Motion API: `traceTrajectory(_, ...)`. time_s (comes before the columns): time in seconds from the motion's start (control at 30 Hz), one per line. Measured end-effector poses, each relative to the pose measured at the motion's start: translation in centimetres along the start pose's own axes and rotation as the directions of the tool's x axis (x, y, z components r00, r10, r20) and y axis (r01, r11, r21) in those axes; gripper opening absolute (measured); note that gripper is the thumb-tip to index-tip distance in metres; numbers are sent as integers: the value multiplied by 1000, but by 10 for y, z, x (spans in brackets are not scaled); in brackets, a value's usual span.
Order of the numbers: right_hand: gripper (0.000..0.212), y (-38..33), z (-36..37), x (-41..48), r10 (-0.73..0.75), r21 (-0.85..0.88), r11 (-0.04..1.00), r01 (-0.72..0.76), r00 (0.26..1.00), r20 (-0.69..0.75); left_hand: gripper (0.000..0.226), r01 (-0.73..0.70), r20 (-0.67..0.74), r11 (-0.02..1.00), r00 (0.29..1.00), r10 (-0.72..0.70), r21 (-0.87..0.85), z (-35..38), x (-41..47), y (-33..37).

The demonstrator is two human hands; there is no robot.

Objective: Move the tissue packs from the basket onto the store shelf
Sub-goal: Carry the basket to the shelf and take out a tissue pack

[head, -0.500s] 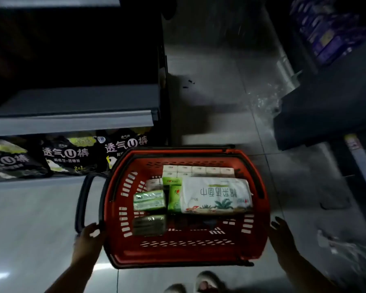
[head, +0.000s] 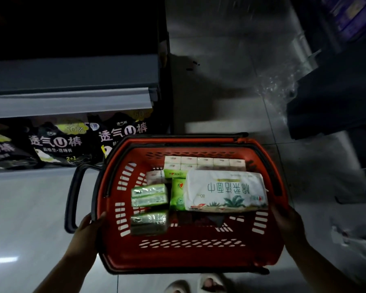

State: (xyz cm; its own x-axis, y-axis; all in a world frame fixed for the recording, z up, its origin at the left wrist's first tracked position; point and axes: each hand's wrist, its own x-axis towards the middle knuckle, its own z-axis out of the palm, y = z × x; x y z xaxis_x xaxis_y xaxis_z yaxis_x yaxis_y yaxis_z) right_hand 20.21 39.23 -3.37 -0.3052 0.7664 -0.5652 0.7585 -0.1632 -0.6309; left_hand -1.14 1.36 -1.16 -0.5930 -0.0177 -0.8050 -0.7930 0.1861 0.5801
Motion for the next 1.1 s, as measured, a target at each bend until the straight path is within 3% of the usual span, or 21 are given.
traceTrajectory(0.13, 37, 6, 3, 4, -62, -132, 990, 48, 992, -111, 39, 34, -97, 997, 995, -40, -66, 1, 11, -7)
traceTrajectory(0.57, 40, -8, -19, -27, -125, -135, 985, 106, 982, -141, 36, -26, -187, 989, 982, -1, -147, -7, -42, 13)
traceTrajectory(0.77, 42, -57, -53, -69, -189, -109, 979, 175, 972, -140, 33, -59, -204, 982, 979, 22, -177, -26, -106, 54)
traceTrajectory(0.9, 53, -102, -88, -117, -183, -59, 983, 175, 970, -159, 29, -87, -221, 980, 974, 46, -179, -41, -170, 83)
traceTrajectory(1.1, 53, -158, -146, -199, -164, 17, 986, 168, 978, -130, 34, -117, -239, 969, 969, 64, -215, -72, -273, 119)
